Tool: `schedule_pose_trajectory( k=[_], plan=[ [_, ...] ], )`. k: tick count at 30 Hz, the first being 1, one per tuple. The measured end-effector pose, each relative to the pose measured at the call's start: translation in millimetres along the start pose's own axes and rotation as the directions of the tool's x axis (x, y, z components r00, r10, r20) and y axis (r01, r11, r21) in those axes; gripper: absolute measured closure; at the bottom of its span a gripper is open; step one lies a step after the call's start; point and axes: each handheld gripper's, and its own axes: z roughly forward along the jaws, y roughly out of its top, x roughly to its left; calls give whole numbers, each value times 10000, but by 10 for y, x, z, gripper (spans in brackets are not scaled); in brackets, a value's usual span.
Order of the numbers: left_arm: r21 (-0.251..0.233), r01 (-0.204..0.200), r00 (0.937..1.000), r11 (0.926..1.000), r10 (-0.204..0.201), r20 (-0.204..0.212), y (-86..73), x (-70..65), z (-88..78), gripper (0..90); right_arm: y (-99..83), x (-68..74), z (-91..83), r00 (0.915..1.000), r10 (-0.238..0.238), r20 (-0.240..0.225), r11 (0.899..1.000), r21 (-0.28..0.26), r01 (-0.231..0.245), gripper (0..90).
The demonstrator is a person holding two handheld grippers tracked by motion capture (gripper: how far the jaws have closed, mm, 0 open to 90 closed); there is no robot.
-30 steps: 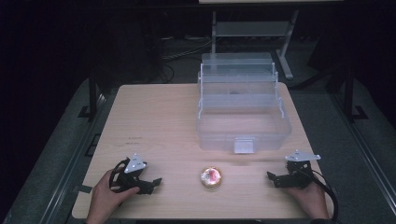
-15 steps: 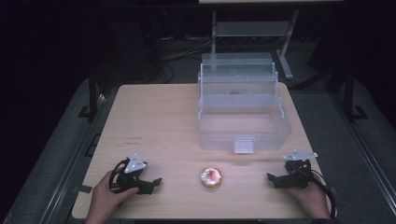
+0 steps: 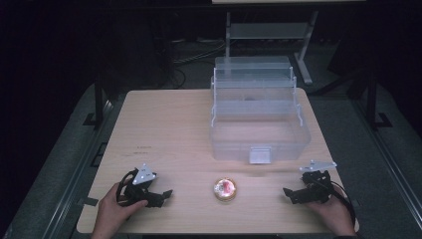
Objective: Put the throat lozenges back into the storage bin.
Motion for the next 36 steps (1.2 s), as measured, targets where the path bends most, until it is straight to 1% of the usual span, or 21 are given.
schedule_pose_trajectory(
  k=[4, 7, 13, 16, 20, 36],
  plan=[
    [6, -4, 10000, 10000, 4, -4, 0, 0, -1, 112, 21, 24, -20, 9999, -81, -94, 10000, -25, 81, 0],
    [2, -3, 10000, 10000, 3, -2, -1, -1, -2, 112, 51, 53, -50, 9995, -116, -278, 9999, -75, 114, 0],
    [1, -2, 10000, 10000, 2, -2, -1, -1, -2, 112, 103, 104, -92, 9983, -335, -466, 9994, -40, 334, 0],
    [1, 27, 10000, 10000, -27, 3, -2, -3, -2, 112, 119, 120, -105, 9979, -400, -500, 9992, -63, 397, 0],
    [-1, 25, 10000, 10000, -25, 3, -2, -2, -1, 112, 159, 158, -126, 9962, -556, -667, 9985, -47, 554, 0],
    [-1, 1, 10000, 10000, -1, -1, -1, -1, -2, 112, 298, 300, -166, 9897, -989, -1036, 9950, 59, 1000, 0]
  ],
)
